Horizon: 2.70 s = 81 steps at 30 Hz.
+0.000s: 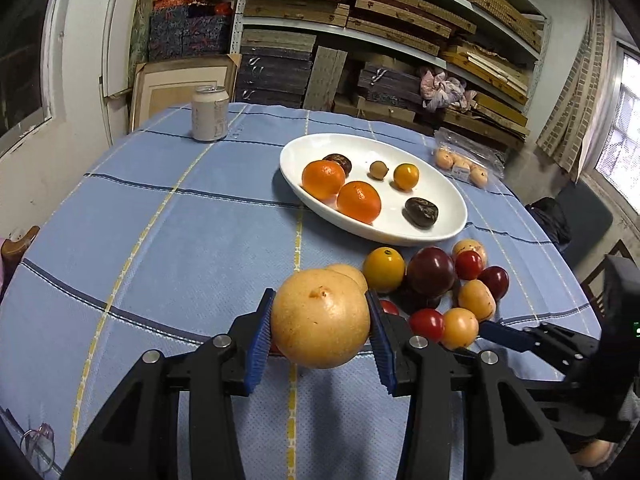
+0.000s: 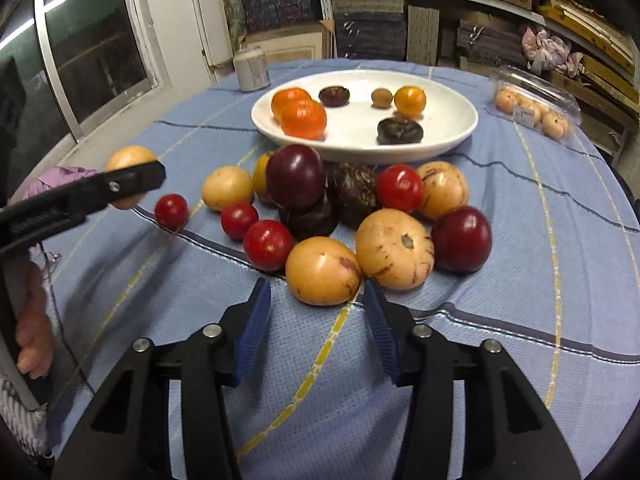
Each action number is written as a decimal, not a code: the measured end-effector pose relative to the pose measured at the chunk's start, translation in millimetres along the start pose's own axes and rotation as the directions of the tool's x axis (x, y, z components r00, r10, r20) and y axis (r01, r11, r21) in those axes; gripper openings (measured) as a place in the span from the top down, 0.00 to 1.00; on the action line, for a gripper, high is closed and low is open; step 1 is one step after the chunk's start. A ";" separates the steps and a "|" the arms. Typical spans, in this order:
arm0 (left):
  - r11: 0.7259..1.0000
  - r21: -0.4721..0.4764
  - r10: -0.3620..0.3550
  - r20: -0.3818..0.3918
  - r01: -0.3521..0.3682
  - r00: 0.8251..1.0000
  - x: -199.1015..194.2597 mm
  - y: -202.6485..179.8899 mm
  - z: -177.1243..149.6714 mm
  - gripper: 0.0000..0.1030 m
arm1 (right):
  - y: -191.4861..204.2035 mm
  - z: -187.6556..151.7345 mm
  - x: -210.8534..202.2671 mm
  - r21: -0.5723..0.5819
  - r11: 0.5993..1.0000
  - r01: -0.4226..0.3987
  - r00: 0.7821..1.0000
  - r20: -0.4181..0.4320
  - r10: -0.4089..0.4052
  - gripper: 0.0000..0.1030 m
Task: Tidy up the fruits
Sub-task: 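Grasp the large pale yellow fruit with the left tool while the right tool grasps a smaller pale yellow fruit, then carry both pale yellow fruits over the white plate and open both tools, then withdraw both open tools back toward the fruit pile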
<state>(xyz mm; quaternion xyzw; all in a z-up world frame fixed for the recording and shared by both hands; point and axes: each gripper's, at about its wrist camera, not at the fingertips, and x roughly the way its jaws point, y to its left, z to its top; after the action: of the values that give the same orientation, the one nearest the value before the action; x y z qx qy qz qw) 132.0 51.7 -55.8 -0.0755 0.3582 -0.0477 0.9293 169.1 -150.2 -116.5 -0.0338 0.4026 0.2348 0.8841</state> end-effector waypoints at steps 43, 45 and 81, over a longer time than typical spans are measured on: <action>0.989 0.150 0.006 -0.081 0.006 0.997 84.3 -68.2 128.4 0.57 | -73.2 129.3 -27.1 0.141 0.987 0.071 0.978 0.187 -0.097 0.60; 0.987 0.160 0.022 -0.113 -0.003 0.993 114.3 -74.6 132.4 0.57 | -82.6 136.7 -9.2 0.152 0.985 0.077 0.982 0.161 -0.102 0.60; 0.964 0.101 0.247 0.022 -0.248 0.969 16.2 10.2 -1.6 0.07 | -95.7 -3.7 -79.4 0.349 0.931 0.103 0.931 0.297 -0.214 0.04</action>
<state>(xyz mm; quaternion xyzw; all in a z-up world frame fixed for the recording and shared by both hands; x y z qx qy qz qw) 143.2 59.3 -69.4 0.0176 0.3579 0.0507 0.9322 164.0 -266.9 -73.6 0.1203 0.2781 0.0937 0.9484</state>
